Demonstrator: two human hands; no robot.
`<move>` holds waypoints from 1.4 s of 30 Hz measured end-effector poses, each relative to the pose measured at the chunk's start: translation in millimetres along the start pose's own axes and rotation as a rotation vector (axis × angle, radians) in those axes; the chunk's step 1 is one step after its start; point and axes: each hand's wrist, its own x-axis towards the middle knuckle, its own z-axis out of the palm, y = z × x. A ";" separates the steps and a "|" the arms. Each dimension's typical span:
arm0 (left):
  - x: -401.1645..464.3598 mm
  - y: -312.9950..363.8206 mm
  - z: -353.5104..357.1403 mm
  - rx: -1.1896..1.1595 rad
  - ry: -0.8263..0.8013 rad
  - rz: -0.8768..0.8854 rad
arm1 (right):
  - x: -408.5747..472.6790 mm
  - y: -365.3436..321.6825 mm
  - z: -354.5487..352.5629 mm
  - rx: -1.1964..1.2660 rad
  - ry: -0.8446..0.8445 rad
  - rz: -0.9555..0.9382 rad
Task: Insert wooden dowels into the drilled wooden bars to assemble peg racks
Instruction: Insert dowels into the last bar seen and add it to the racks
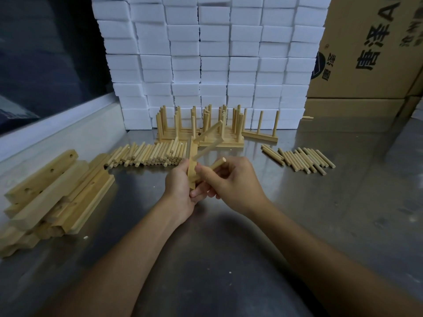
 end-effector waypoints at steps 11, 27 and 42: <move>-2.9 0.8 2.8 0.045 0.009 0.023 | -3.8 1.4 4.8 0.179 0.015 0.032; -1.4 -0.5 5.7 -0.081 -0.070 0.062 | 1.0 18.7 -1.1 -0.018 0.151 0.177; 4.3 13.3 -9.5 -0.024 0.171 0.163 | 9.6 41.2 -40.1 -0.338 0.169 0.155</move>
